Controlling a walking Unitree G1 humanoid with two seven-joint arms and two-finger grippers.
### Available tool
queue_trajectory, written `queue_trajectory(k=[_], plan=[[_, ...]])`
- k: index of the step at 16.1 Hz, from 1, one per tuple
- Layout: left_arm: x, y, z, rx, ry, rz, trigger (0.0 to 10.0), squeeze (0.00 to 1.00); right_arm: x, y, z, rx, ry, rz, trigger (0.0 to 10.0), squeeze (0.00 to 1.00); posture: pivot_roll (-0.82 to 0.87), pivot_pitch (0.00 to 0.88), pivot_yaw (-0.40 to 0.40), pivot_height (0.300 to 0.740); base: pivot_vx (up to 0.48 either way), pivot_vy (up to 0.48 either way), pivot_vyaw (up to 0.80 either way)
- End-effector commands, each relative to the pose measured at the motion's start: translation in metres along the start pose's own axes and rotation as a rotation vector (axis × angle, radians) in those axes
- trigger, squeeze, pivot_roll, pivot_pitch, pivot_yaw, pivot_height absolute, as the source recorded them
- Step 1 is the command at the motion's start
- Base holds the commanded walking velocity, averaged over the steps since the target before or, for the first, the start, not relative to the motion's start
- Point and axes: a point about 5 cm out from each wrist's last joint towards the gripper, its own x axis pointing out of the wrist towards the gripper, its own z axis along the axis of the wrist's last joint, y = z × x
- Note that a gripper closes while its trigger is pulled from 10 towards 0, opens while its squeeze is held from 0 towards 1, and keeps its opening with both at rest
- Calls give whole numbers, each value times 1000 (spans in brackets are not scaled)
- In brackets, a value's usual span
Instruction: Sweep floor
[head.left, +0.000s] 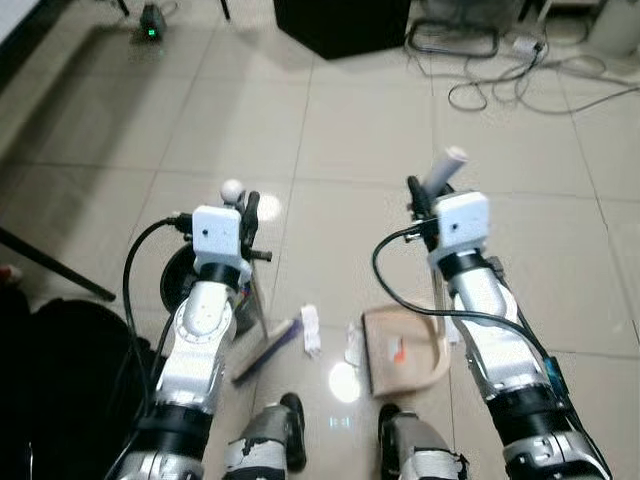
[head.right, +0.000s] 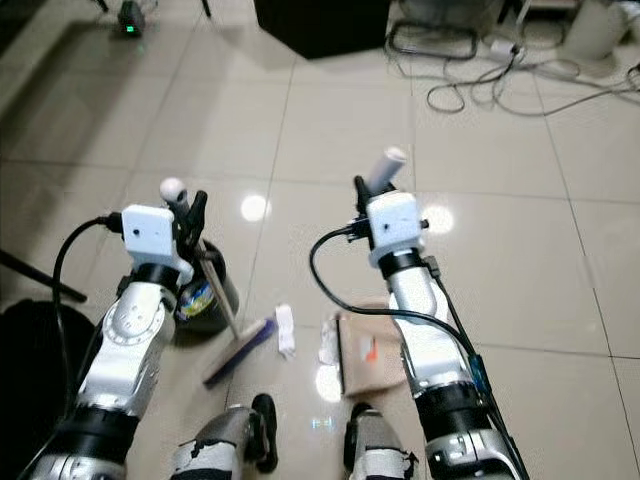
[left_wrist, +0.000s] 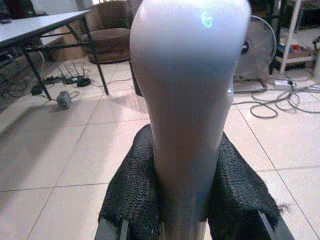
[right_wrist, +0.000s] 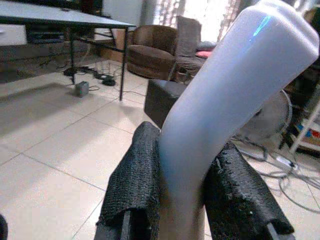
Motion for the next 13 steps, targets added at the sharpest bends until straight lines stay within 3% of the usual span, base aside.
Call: queue_trajectory(k=[1,3,6,10,13], plan=[[0,2,0,16,-26,19,10000,0,-1,7,1,-43,-33,36,10000,0,36,364,75,740,0,0,0],[5,-2,0,11,-40,17,10000,0,-3,16,-1,-69,-42,65,10000,0,34,366,77,740,0,0,0],[12,-16,-2,-11,-55,15,10000,0,-7,44,-7,-105,-43,112,10000,0,32,368,82,740,0,0,0],[14,-29,-7,-55,-52,34,10000,0,-6,66,-9,-103,-36,55,10000,0,39,363,82,740,0,0,0],[16,-33,-12,-141,-11,103,10000,0,-6,68,-12,-49,9,-31,10000,0,37,358,81,740,0,0,0]])
